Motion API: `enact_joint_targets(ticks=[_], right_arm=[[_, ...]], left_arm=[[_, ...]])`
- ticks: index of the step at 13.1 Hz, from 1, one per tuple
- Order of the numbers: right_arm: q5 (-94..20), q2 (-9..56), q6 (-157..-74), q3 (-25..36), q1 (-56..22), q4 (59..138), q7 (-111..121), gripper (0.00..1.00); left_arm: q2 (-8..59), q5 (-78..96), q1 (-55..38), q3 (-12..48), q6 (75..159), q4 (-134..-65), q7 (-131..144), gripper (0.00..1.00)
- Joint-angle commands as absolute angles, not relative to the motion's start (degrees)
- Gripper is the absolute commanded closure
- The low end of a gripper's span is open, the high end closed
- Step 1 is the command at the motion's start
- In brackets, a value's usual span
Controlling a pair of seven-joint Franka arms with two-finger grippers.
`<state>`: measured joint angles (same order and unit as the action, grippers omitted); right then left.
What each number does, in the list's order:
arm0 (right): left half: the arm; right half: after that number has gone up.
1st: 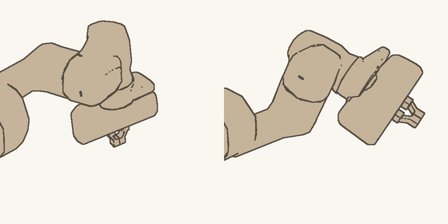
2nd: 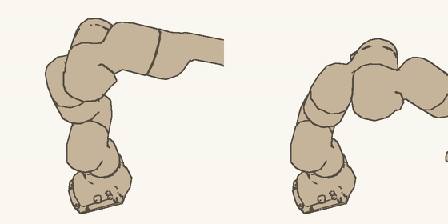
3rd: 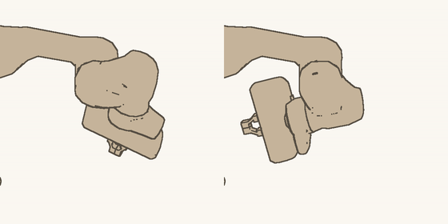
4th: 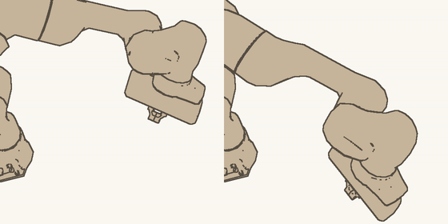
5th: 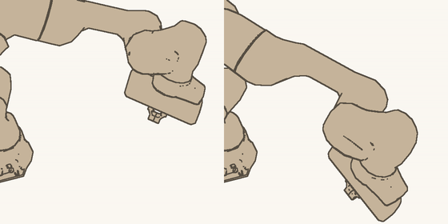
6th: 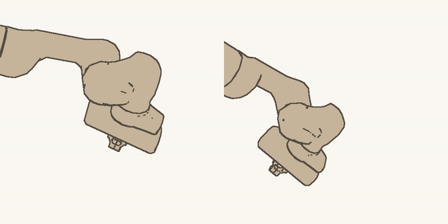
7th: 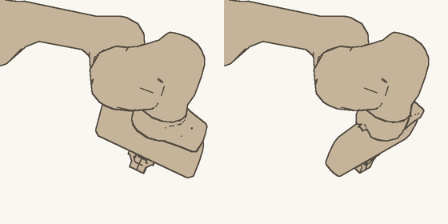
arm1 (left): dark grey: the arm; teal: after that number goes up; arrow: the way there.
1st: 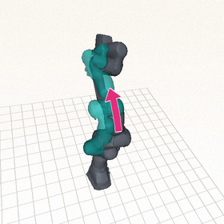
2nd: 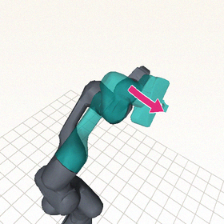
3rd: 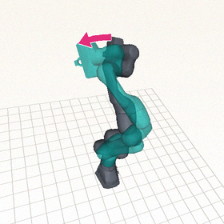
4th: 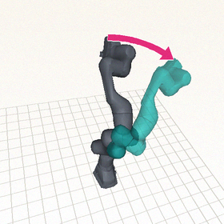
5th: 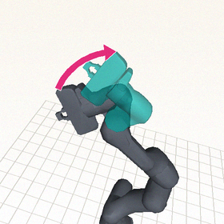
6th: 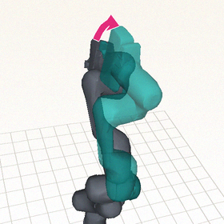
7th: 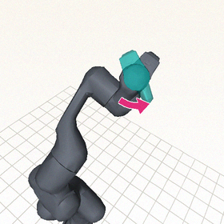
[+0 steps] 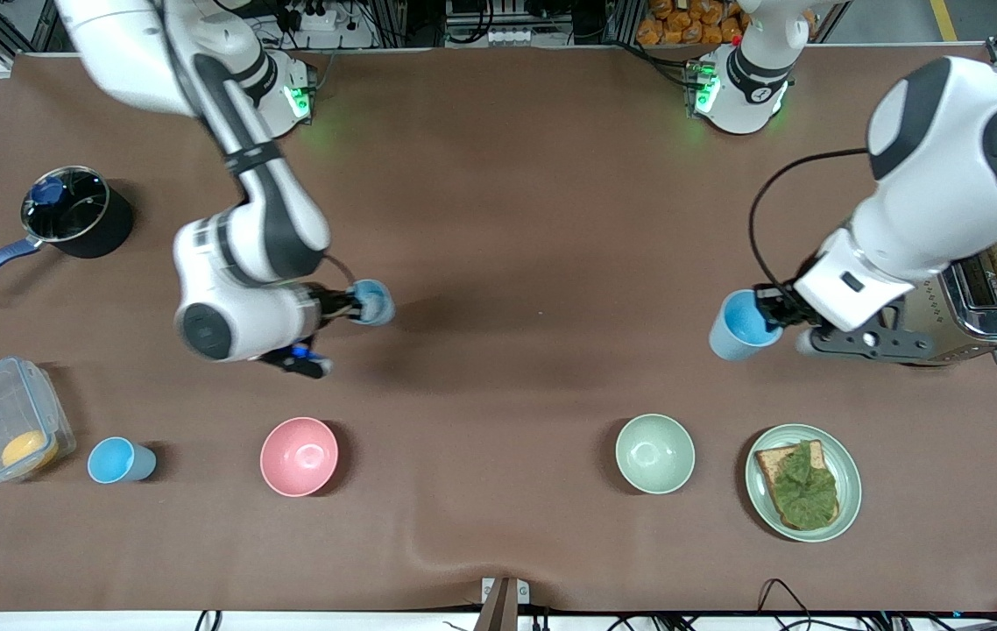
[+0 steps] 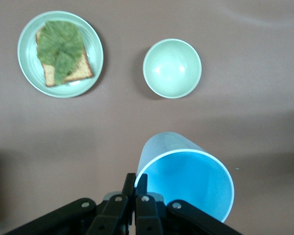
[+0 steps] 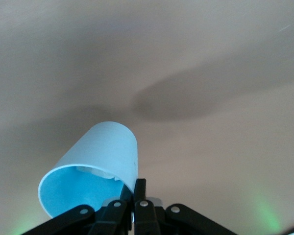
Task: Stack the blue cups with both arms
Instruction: 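Carry both blue cups toward the table middle, left cup above right cup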
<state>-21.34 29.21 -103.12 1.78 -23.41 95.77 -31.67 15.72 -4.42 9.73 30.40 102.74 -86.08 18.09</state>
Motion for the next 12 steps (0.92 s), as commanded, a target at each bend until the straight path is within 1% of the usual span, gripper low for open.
enact_joint_targets(ticks=[1, 4, 6, 7, 8, 9, 10, 12], right_arm=[[-23.9, 31.11, -106.86, 2.64, -28.29, 95.19, -37.43, 1.0], [-24.61, 32.69, -111.26, 2.64, -31.72, 95.19, -40.16, 1.0], [-24.61, 33.75, -112.5, 2.64, -31.82, 95.19, -40.17, 1.0], [-24.7, 33.92, -112.5, 2.64, -31.73, 95.19, -40.17, 0.98], [-24.7, 33.93, -112.24, 2.64, -31.21, 94.92, -40.08, 0.56], [-24.7, 33.93, -111.8, 2.64, -30.68, 94.23, -39.73, 0.24], [-24.7, 33.84, -111.62, 2.64, -30.5, 94.04, -39.81, 0.0], [-24.61, 33.49, -111.62, 2.72, -30.5, 93.87, -39.73, 0.0]], left_arm=[[16.7, -3.87, 7.22, 30.67, 100.55, -83.67, 24.41, 1.0], [16.7, -4.22, 3.7, 30.59, 100.55, -83.67, 31.97, 1.0], [16.7, -4.48, 1.6, 30.59, 100.55, -83.67, 34.79, 1.0], [16.79, -4.48, 0.71, 30.5, 100.55, -83.67, 36.54, 1.0], [16.96, -4.48, -0.08, 30.5, 100.55, -83.67, 38.39, 1.0], [17.05, -4.48, -0.96, 30.5, 100.55, -83.67, 39.89, 1.0], [17.49, -4.4, -1.66, 30.5, 100.63, -83.67, 41.73, 1.0], [18.36, -4.48, -4.47, 30.15, 101.51, -83.5, 45.6, 1.0]])
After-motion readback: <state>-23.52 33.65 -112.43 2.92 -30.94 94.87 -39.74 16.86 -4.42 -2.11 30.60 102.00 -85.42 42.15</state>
